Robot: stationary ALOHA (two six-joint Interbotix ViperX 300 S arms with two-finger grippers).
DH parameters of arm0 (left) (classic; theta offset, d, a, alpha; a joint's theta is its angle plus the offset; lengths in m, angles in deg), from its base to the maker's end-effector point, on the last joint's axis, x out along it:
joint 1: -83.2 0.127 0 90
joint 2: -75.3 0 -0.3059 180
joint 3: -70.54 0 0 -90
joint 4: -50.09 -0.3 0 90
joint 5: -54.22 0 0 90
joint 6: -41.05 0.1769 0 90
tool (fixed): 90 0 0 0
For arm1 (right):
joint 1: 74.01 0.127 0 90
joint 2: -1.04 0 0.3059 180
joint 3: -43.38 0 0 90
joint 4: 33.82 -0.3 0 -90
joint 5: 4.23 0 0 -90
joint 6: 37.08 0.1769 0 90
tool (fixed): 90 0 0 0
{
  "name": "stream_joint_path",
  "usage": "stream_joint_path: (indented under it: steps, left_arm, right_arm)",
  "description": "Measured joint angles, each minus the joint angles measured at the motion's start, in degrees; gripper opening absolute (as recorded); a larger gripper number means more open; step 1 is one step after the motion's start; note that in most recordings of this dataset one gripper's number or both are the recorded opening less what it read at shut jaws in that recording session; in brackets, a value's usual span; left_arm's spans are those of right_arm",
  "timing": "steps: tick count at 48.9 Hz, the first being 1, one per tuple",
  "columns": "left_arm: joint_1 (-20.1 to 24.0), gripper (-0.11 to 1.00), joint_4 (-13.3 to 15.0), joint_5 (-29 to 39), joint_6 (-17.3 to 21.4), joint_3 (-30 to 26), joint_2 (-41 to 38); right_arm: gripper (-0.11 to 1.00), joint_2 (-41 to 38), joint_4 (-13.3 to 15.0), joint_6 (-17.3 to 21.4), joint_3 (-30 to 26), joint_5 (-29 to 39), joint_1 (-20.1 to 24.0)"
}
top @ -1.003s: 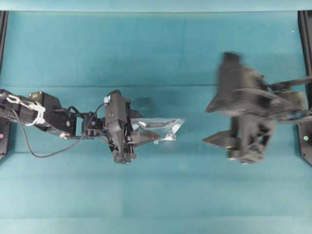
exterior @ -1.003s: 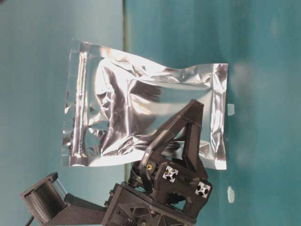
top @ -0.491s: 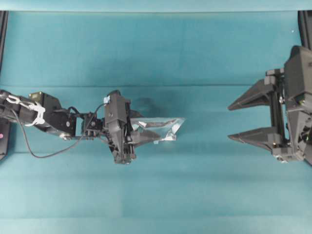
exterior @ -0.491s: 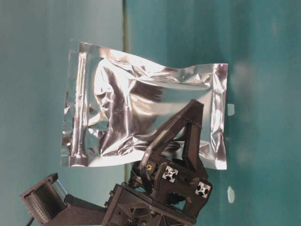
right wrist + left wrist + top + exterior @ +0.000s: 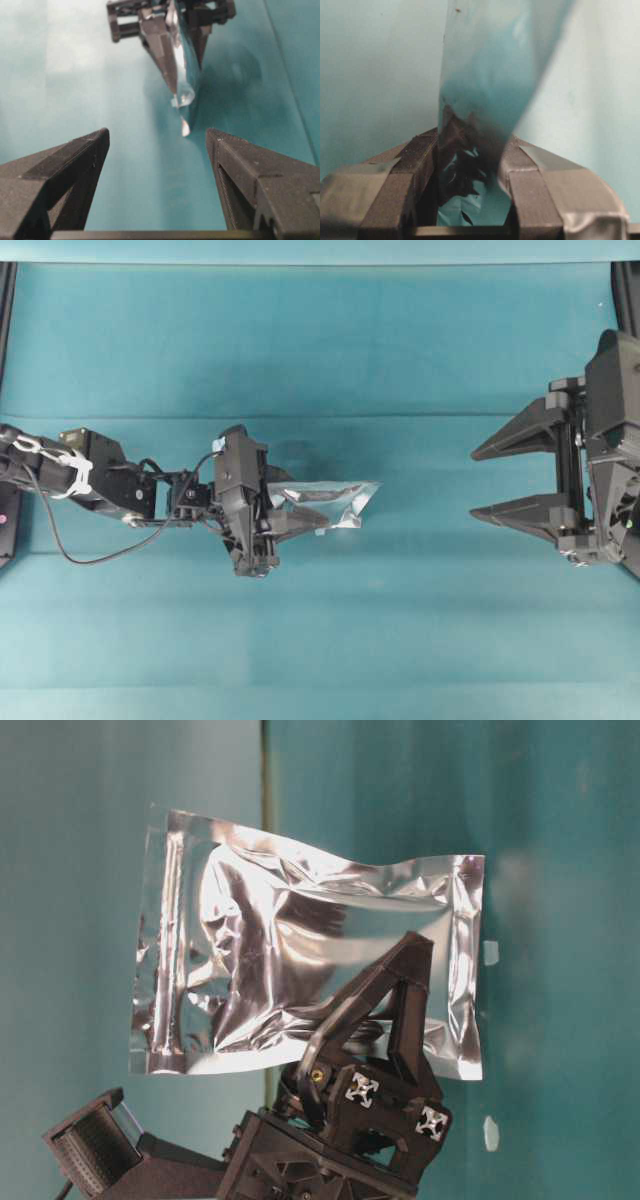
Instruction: Hand over the silver zip bag and make it stand upright.
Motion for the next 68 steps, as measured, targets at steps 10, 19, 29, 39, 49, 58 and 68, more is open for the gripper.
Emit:
stream_joint_path:
  steps: [10, 19, 29, 39, 49, 58, 68]
  left_arm:
    - [0.00, 0.29, 0.00, 0.00, 0.00, -0.09, 0.00]
    - [0.00, 0.29, 0.00, 0.00, 0.00, 0.00, -0.09]
    - [0.00, 0.29, 0.00, 0.00, 0.00, 0.00, 0.00]
    - [-0.09, 0.29, 0.00, 0.00, 0.00, 0.00, 0.00]
    - [-0.09, 0.29, 0.00, 0.00, 0.00, -0.09, 0.00]
    - [-0.18, 0.29, 0.00, 0.00, 0.00, 0.00, 0.00]
    - [-0.26, 0.29, 0.00, -0.09, 0.09, -0.09, 0.00]
  right_arm:
    - [0.85, 0.09, 0.00, 0.00, 0.53, -0.26, -0.62]
    - [0.85, 0.26, 0.00, -0.09, 0.79, -0.70, -0.70]
    - [0.85, 0.53, 0.09, 0.00, 0.97, -0.70, -0.70]
    - [0.85, 0.53, 0.00, -0.09, 0.97, -0.88, -0.70]
    - [0.85, 0.53, 0.00, 0.00, 1.05, -0.88, -0.70]
    - [0.85, 0.53, 0.00, 0.00, 1.32, -0.88, -0.70]
    - [0.85, 0.53, 0.00, 0.00, 1.32, -0.88, -0.70]
